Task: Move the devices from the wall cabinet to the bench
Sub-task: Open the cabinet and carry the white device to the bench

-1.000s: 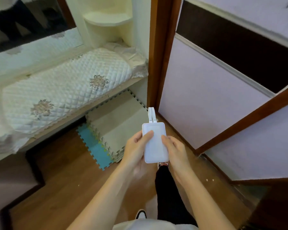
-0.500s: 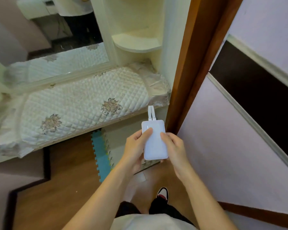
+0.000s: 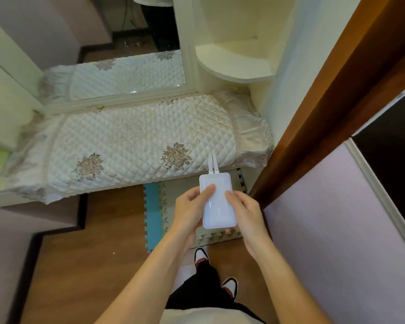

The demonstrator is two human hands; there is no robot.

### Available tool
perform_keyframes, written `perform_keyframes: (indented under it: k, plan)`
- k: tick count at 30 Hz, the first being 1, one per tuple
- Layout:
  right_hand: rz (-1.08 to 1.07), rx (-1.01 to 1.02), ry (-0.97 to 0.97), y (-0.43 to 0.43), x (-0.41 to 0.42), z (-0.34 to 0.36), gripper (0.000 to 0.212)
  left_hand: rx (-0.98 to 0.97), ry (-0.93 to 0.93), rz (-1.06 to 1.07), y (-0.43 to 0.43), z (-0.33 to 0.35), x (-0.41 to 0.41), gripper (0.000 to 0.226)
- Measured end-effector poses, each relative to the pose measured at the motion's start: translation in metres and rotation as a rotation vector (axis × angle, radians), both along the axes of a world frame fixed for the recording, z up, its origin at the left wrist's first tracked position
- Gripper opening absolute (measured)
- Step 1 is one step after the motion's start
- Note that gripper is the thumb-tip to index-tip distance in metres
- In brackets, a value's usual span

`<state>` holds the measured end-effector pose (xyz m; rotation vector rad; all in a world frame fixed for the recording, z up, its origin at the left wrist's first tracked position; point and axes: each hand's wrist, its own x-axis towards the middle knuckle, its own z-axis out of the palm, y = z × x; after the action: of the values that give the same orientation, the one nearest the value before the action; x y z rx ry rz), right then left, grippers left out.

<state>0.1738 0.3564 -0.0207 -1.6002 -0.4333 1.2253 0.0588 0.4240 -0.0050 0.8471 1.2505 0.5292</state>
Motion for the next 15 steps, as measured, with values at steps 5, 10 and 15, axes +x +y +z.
perform_keyframes:
  k: [5, 10, 15]
  plan:
    - [0.029, -0.025, -0.012, 0.043, 0.004, -0.005, 0.019, -0.054, -0.049, 0.016, 0.042, -0.013, 0.000, 0.026]
    - [0.016, -0.043, -0.042, 0.082, 0.009, -0.015, 0.019, -0.073, -0.087, 0.001, 0.083, -0.027, 0.002, 0.021]
    - [-0.004, -0.075, -0.050, 0.108, 0.019, -0.028, 0.016, -0.096, -0.059, -0.025, 0.119, -0.042, 0.014, 0.027]
